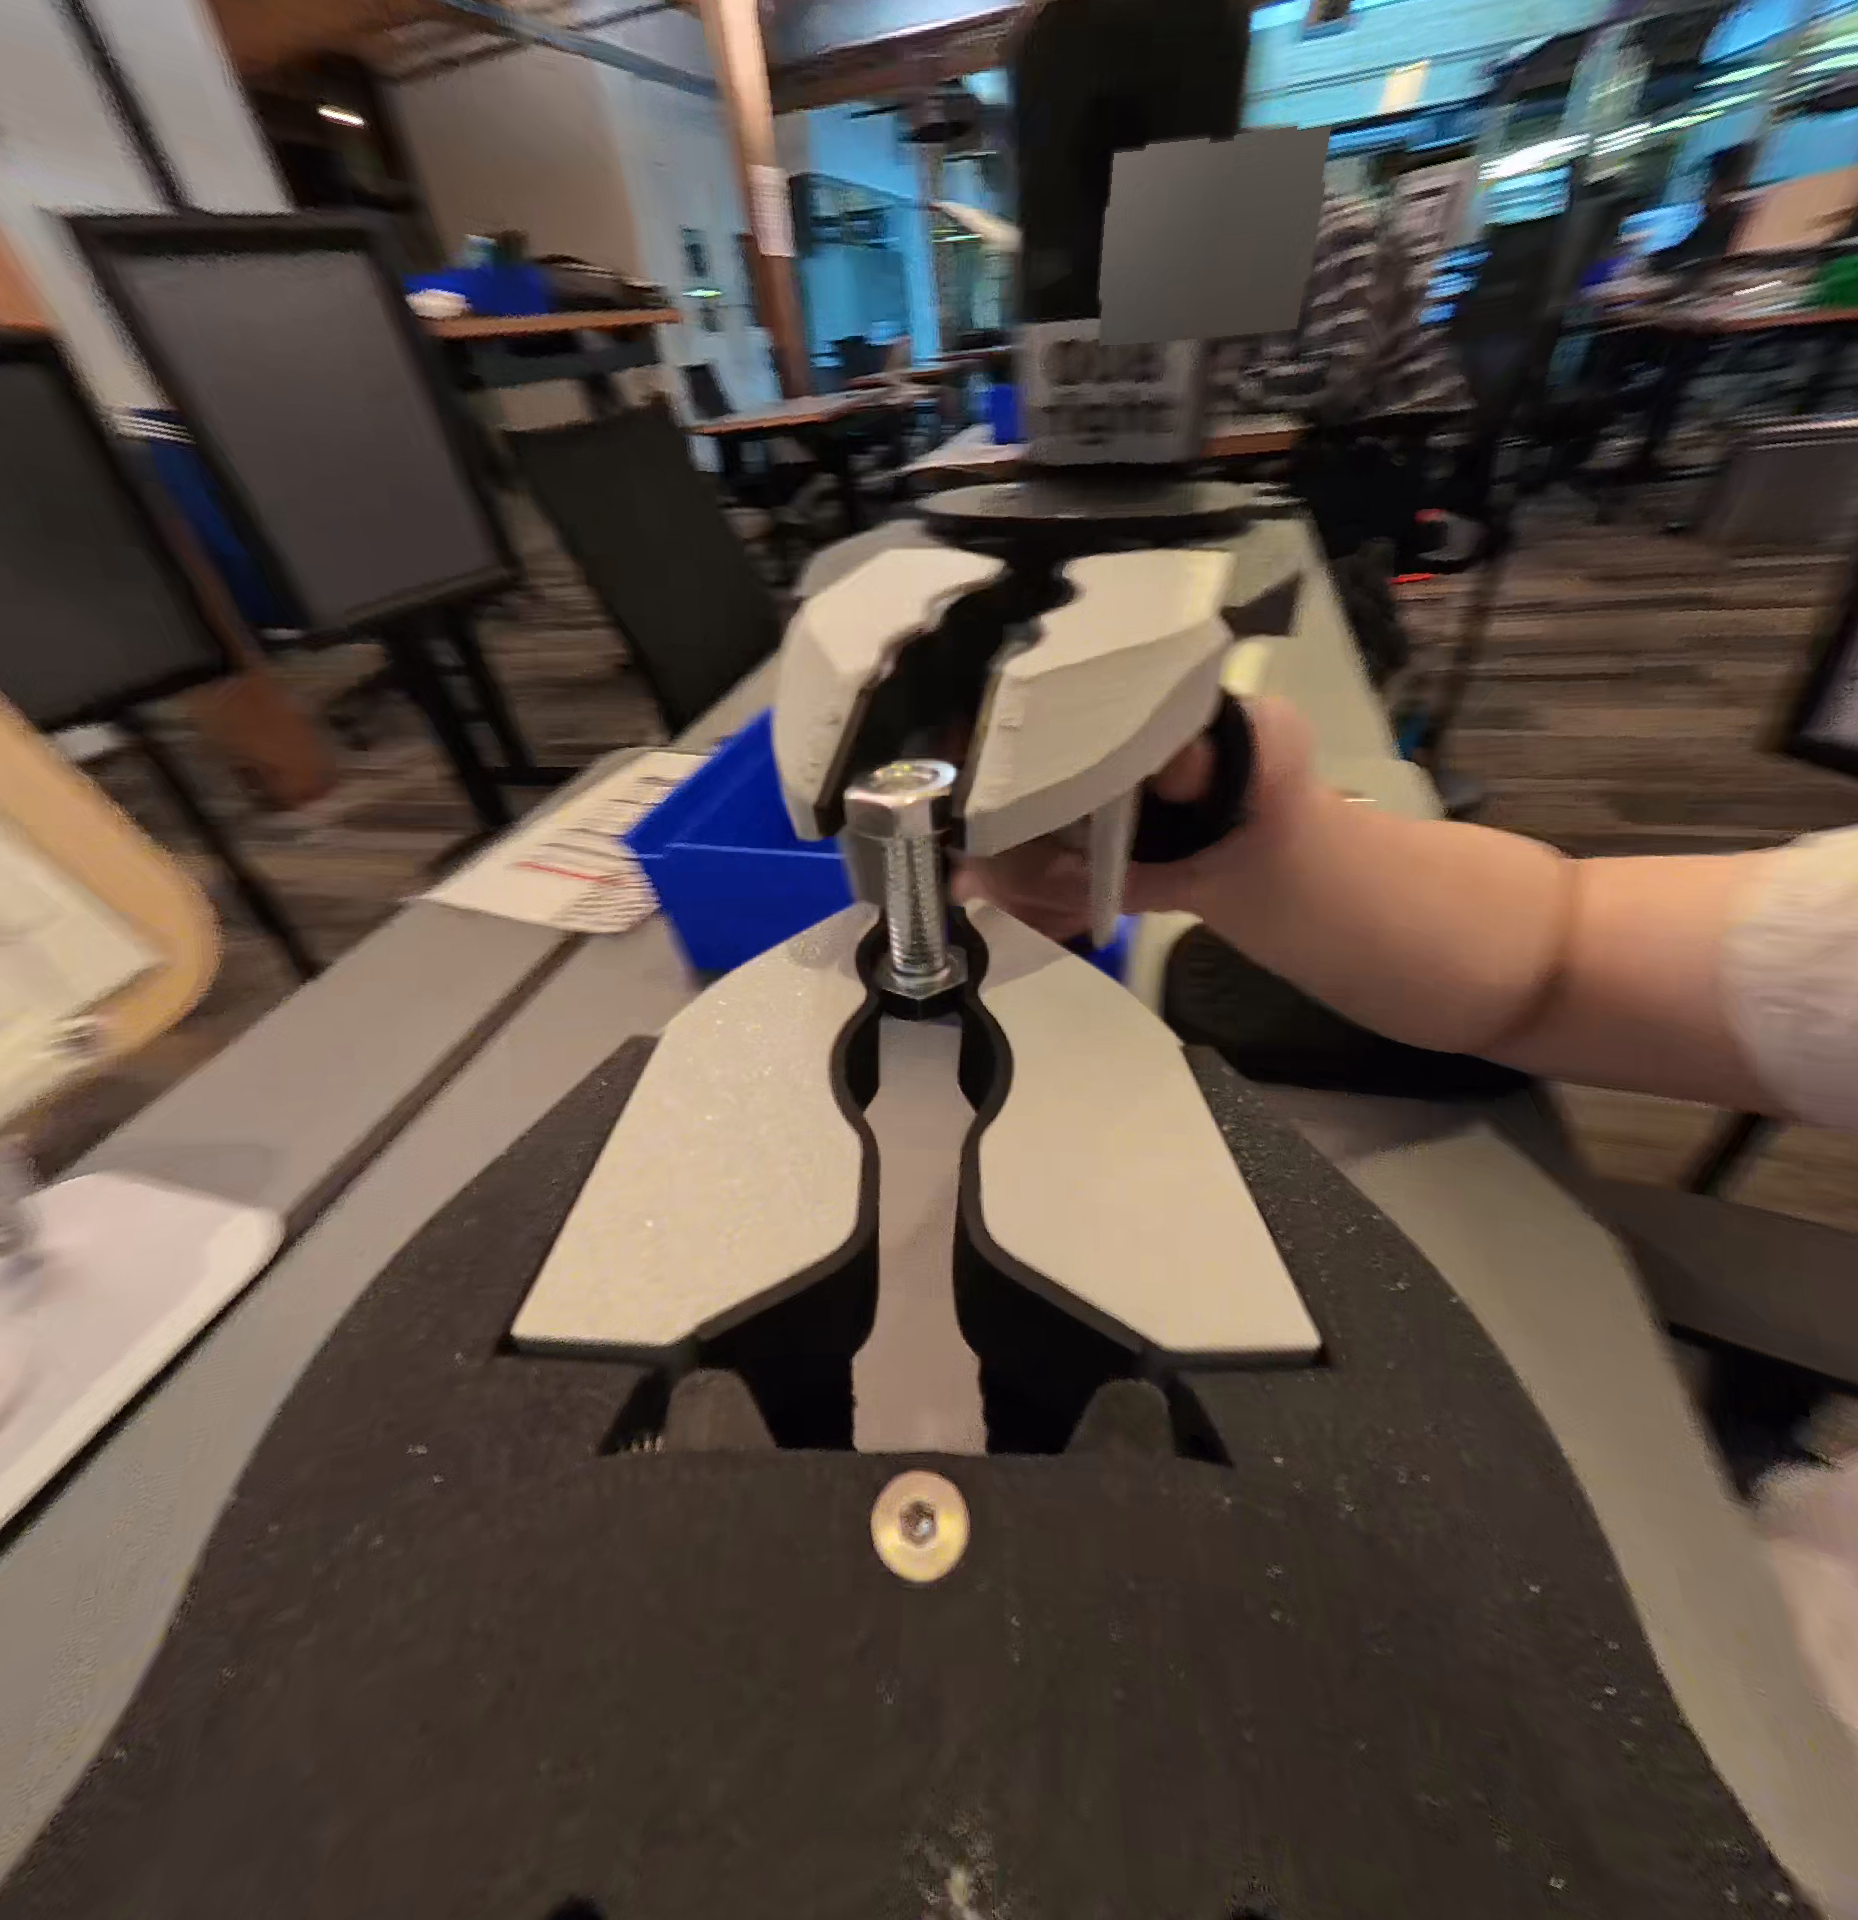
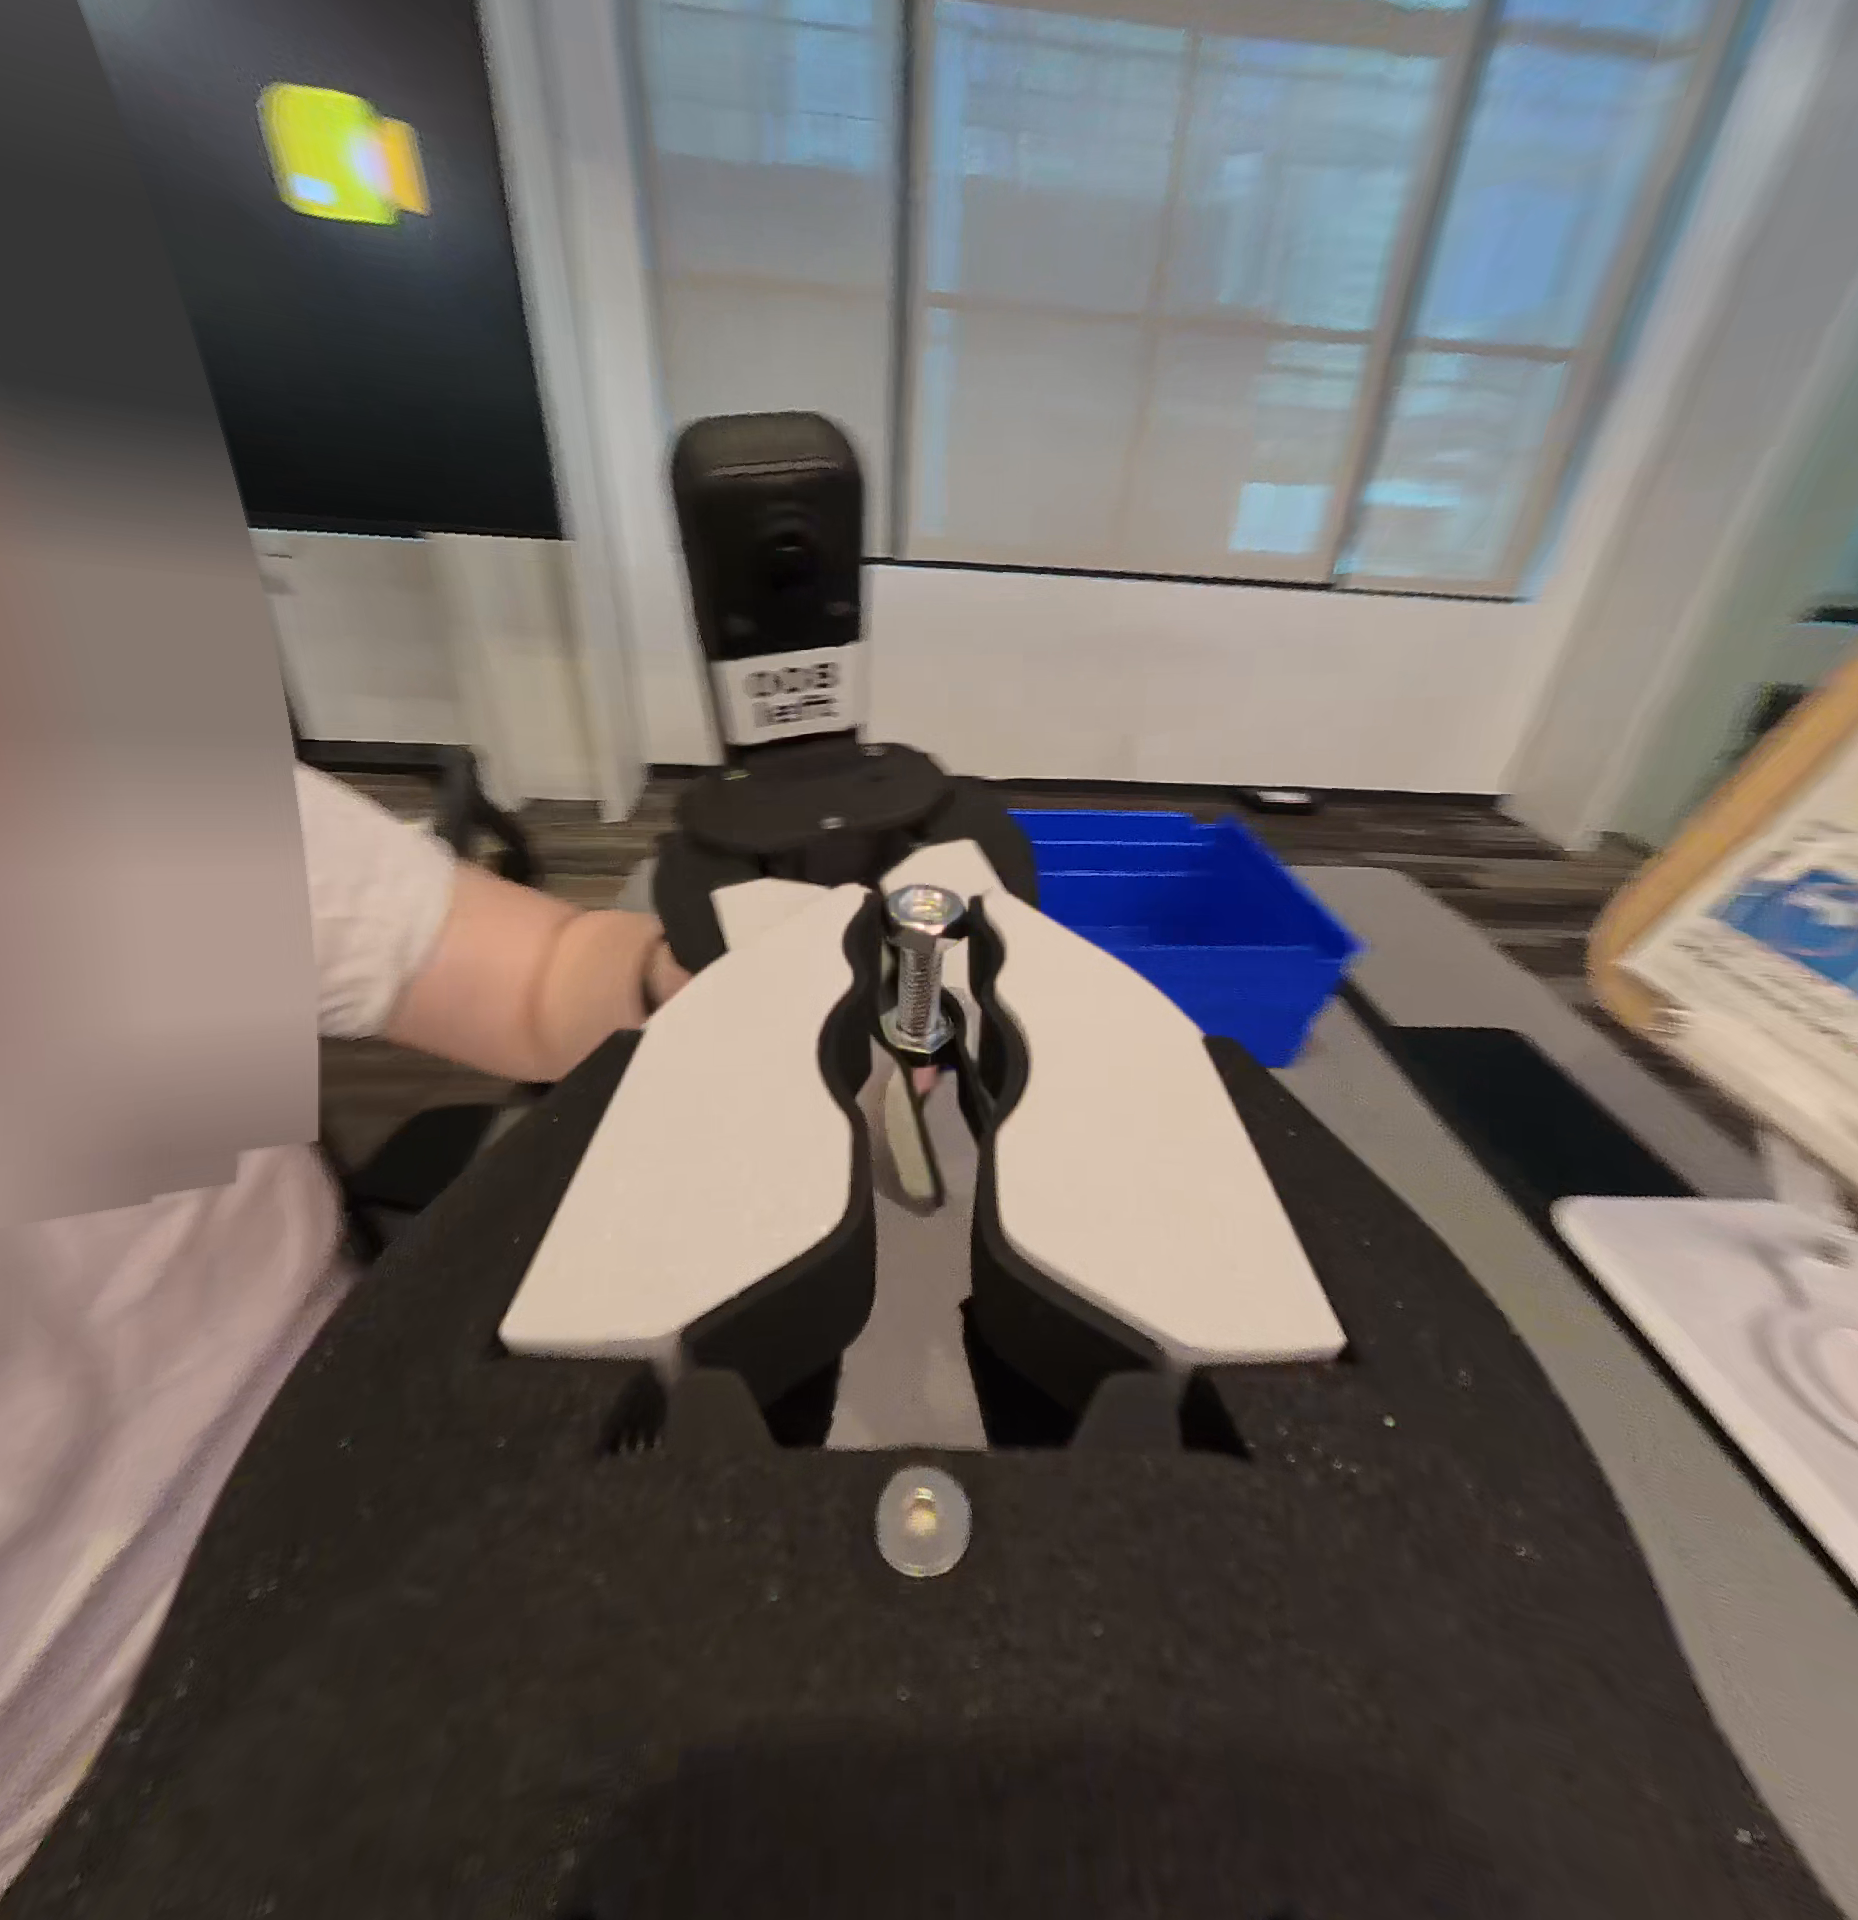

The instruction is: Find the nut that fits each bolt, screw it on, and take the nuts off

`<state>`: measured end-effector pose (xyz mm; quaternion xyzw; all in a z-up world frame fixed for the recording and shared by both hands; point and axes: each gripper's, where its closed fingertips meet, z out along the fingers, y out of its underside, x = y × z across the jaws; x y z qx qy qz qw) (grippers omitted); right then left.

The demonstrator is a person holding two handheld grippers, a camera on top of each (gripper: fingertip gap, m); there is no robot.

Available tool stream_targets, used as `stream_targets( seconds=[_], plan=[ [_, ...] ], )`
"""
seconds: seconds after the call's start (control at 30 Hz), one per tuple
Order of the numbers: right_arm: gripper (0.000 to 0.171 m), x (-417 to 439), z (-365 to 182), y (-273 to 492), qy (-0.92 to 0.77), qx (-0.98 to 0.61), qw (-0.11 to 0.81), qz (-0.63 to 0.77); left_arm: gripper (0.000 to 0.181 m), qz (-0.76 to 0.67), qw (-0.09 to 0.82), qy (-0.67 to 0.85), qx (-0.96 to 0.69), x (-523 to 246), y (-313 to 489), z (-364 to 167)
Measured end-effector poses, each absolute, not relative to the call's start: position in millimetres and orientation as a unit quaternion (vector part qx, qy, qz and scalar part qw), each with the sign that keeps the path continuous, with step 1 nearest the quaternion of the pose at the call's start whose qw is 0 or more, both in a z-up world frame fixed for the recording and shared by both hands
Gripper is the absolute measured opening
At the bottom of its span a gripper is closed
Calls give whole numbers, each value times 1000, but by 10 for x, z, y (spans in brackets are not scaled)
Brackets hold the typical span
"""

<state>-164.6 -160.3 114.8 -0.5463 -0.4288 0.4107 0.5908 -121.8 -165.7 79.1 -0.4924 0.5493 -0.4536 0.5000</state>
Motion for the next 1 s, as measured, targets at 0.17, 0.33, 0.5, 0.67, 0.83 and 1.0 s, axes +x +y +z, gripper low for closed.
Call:
stream_targets(
  seconds=[0.17,0.33,0.5,0.67,0.83,1.0],
  plan=[
    [15,-1607,1070,-2010,-525,-465,503,506,9,-567,337,617,-429,-1240,-2206,704],
    [15,-1642,1037,-2368,-572,-376,449,575,9,-651,199,637,-362,-1368,-2665,694],
    [15,-1667,1047,-2523,-578,-326,429,613,9,-703,126,625,-316,-1455,-2869,735],
    [15,-1695,1059,-2573,-571,-307,418,636,9,-716,103,622,-299,-1495,-2933,753],
    [38,-1681,1113,-2286,-536,-367,477,592,9,-689,185,614,-338,-1394,-2703,795],
    [40,-1472,1368,-1828,-445,-439,598,501,9,-612,337,586,-410,-1246,-2196,809]
  ],
)
